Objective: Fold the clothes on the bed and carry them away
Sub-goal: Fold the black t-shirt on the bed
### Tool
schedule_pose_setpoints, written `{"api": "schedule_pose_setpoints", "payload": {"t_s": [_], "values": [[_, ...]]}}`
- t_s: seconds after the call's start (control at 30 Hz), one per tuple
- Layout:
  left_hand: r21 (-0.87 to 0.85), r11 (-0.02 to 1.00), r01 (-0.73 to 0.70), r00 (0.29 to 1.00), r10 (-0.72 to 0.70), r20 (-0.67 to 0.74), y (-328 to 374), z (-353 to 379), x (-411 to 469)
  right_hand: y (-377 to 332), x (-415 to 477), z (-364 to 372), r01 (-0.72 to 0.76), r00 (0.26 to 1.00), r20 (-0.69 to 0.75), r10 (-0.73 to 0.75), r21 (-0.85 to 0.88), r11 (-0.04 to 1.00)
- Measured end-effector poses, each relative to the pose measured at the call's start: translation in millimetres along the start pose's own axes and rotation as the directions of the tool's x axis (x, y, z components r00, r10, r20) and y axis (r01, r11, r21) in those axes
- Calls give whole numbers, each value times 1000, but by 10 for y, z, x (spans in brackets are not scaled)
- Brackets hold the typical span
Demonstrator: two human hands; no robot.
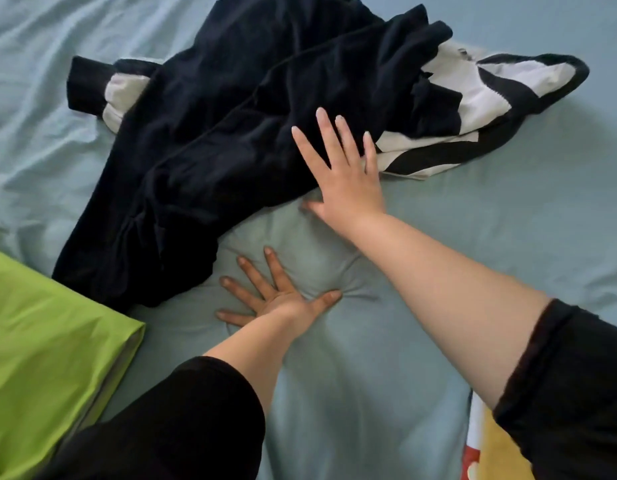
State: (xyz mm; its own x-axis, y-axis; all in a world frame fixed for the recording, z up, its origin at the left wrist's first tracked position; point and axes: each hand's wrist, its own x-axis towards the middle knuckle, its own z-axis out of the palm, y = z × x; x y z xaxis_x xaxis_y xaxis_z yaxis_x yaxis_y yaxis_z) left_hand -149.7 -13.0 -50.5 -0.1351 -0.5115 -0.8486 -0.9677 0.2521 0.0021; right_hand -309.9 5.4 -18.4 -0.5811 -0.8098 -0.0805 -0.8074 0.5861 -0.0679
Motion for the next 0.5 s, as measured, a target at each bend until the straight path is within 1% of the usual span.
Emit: {"api": "schedule_pose_setpoints", "payload": {"t_s": [0.07,0.13,0.17,0.23,0.3,0.37,0.43,0.5], "values": [[4,1000,-1,1000,1,-14,9,17,7,-53,243,26,-21,1000,14,21,3,1000],[-2,1000,-9,1000,9,-22,5,34,14,-65,296,92,-32,998,-57,36,64,997],[-2,1000,-17,999,17,-27,-3,44,20,-66,276,127,-13,995,-101,20,71,997],[-2,999,-36,998,36,-42,-12,51,34,-87,210,143,12,991,-135,-2,73,997],[-5,999,-54,997,54,-58,-28,62,34,-123,149,135,26,993,-118,-19,56,998],[7,998,-68,995,69,-71,-42,75,35,-177,94,109,26,995,-92,-26,2,1000],[8,997,-71,994,71,-81,-37,57,15,-273,22,80,5,998,-56,-7,-49,999],[-2,996,-94,991,93,-93,-51,62,1,-373,-41,40,-32,999,-36,31,-42,999]]}}
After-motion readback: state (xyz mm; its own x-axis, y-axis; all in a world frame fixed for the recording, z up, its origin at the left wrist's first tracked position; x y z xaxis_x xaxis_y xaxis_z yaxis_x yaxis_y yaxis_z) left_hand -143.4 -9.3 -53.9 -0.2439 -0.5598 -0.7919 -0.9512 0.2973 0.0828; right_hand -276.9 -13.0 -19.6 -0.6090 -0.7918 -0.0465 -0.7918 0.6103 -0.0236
